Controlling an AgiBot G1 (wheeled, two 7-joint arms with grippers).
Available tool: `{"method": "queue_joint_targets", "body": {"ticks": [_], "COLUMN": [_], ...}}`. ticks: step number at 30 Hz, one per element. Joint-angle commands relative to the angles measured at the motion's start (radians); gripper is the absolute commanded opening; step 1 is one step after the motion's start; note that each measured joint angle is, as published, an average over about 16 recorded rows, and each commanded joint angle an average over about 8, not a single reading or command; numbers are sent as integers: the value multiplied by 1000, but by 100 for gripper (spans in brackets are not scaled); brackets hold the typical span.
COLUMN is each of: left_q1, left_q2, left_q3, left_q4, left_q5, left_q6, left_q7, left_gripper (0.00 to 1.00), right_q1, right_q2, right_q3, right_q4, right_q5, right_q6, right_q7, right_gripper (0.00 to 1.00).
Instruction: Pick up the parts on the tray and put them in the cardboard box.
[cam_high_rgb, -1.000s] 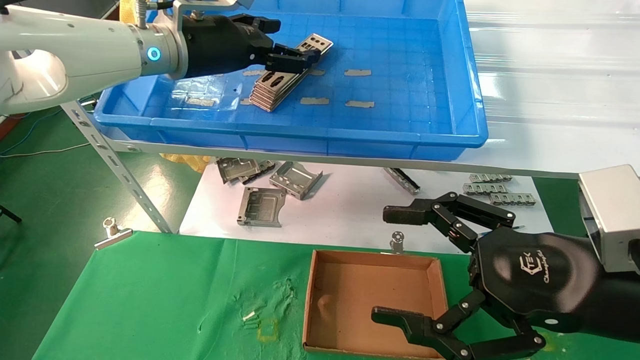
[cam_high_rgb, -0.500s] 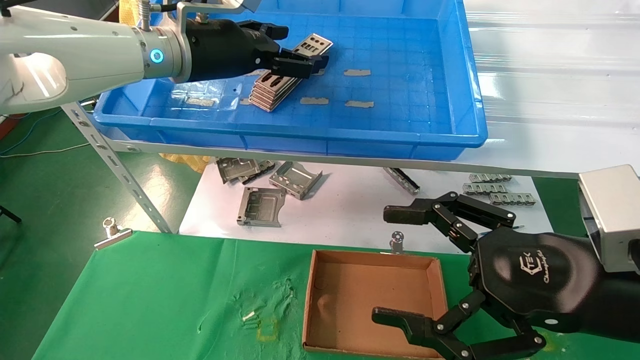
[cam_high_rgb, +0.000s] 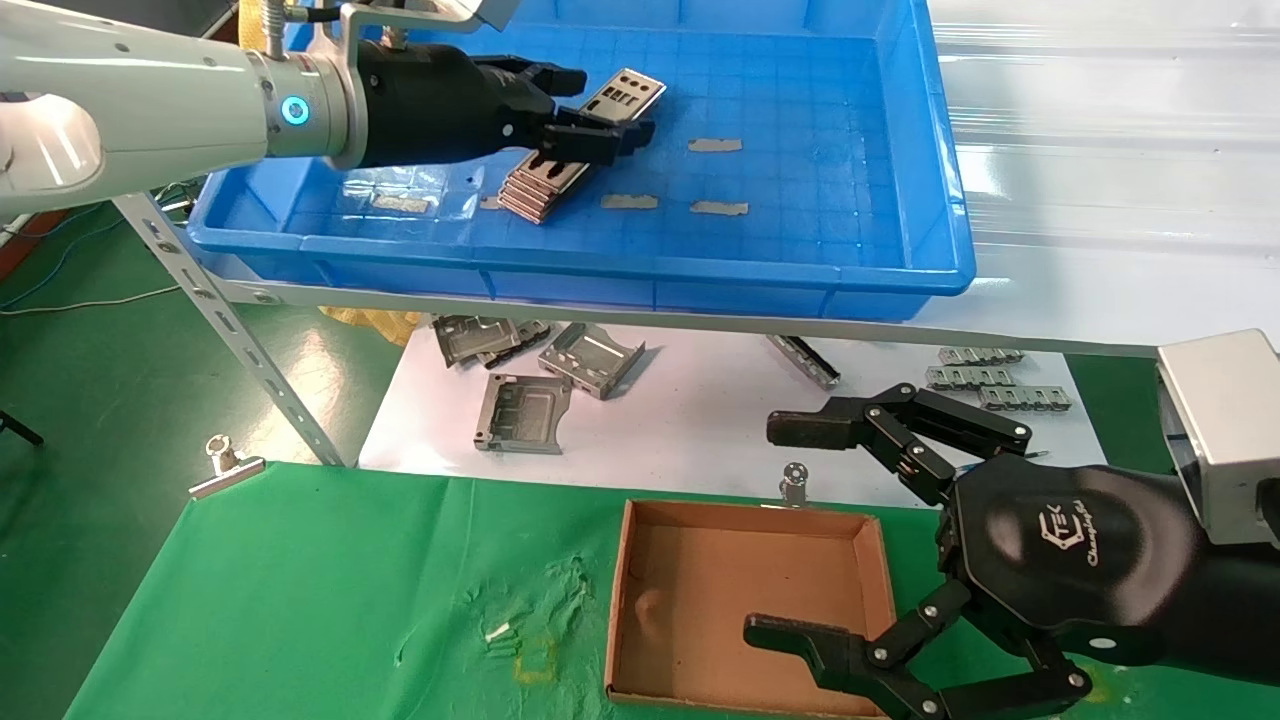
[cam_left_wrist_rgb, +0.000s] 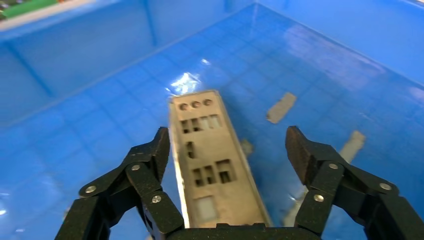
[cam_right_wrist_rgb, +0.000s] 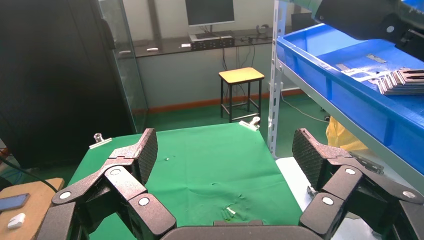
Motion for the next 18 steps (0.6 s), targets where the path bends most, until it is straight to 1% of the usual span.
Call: {"method": "queue_joint_targets", "body": {"ticks": [1, 18], "left_q1": [-1, -1], "left_q2": [0, 1], "left_q3": [0, 20], "left_q4": [4, 14], "left_q5": [-4, -16], "left_q6": [-10, -20], "left_q7": [11, 24], "left_gripper": [0, 0], "right_q1": [0, 0], "right_q2": [0, 0], "right_q3": [0, 0], "right_q4": [0, 0], "right_q5": [0, 0], "right_q6": [0, 0], "right_q7": [0, 0], "right_gripper": [100, 100]}}
